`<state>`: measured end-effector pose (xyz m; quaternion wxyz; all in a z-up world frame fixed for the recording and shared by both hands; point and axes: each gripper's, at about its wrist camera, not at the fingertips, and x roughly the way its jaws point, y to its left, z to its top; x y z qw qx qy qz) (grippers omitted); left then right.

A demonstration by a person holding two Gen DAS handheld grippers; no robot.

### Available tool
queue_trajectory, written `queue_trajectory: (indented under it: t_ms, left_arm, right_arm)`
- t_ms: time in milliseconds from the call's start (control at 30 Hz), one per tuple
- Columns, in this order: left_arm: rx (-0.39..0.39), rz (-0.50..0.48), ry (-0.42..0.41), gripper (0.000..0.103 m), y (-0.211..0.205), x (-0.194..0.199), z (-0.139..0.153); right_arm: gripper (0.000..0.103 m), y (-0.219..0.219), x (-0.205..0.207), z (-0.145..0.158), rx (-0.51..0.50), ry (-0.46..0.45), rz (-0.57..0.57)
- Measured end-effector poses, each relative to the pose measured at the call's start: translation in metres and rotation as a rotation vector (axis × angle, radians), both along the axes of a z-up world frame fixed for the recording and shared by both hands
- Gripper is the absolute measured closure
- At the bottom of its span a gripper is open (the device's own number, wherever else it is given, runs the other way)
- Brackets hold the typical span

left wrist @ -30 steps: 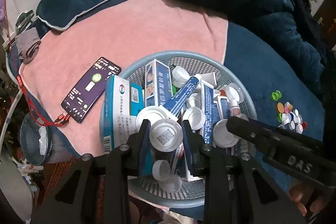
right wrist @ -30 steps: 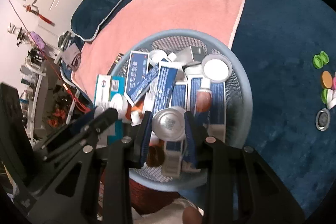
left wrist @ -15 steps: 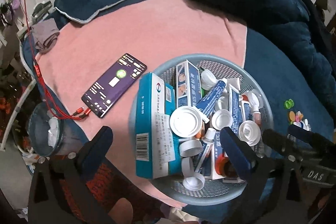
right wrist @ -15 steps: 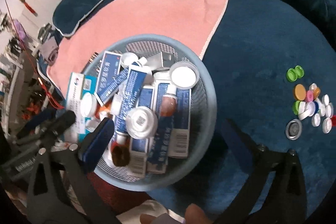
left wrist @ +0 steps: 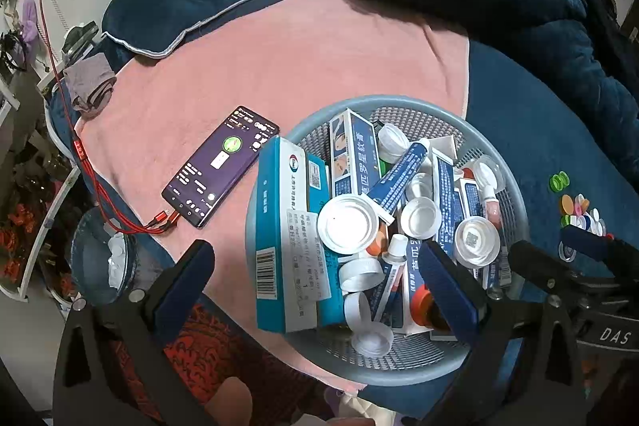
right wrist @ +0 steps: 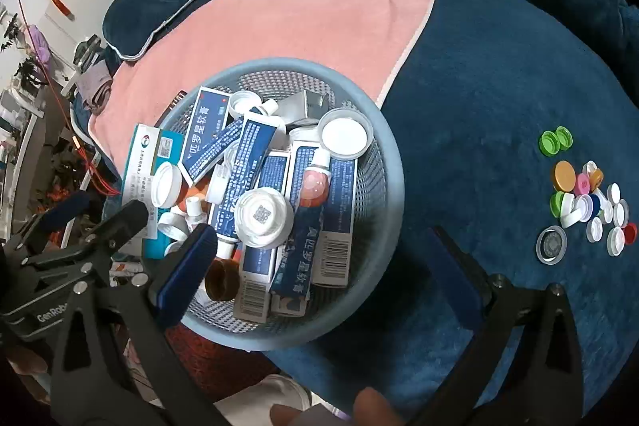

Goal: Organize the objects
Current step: 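Open the right gripper over the basket while the left gripper releases its cap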

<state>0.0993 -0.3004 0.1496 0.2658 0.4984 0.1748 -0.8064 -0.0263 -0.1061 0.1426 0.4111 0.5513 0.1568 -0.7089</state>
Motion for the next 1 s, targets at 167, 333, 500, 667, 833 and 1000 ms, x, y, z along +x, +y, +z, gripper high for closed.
queue_trajectory:
  t_ms: [167, 333, 500, 667, 833, 1000]
  left_arm:
    - [-0.003, 0.001, -0.003, 0.001, 0.0010, -0.0003, 0.0000]
    - [0.003, 0.003, -0.004, 0.001, 0.0023, -0.0001, 0.0000]
    - [0.003, 0.001, -0.005, 0.001, 0.0036, -0.0003, 0.0011]
    - [0.002, -0.001, -0.007, 0.001, 0.0046, -0.0009, 0.0018]
    - [-0.002, -0.002, -0.007, 0.001, 0.0063, -0.0012, 0.0024]
    - [-0.003, -0.002, -0.007, 0.001, 0.0067, -0.0011, 0.0027]
  right_arm:
    - [0.000, 0.0017, 0.0003, -0.0009, 0.005, -0.001, 0.001]
    - [0.000, 0.0035, -0.0002, -0.0002, 0.005, 0.000, -0.001]
    - [0.000, 0.0048, -0.0012, -0.0005, 0.005, -0.003, -0.006]
    - [0.000, 0.0058, -0.0016, -0.0010, 0.003, -0.005, -0.007]
    - [0.000, 0.0068, -0.0018, -0.0012, 0.002, -0.004, -0.007]
    - [0.000, 0.0080, -0.0022, -0.0008, 0.004, -0.002, -0.010]
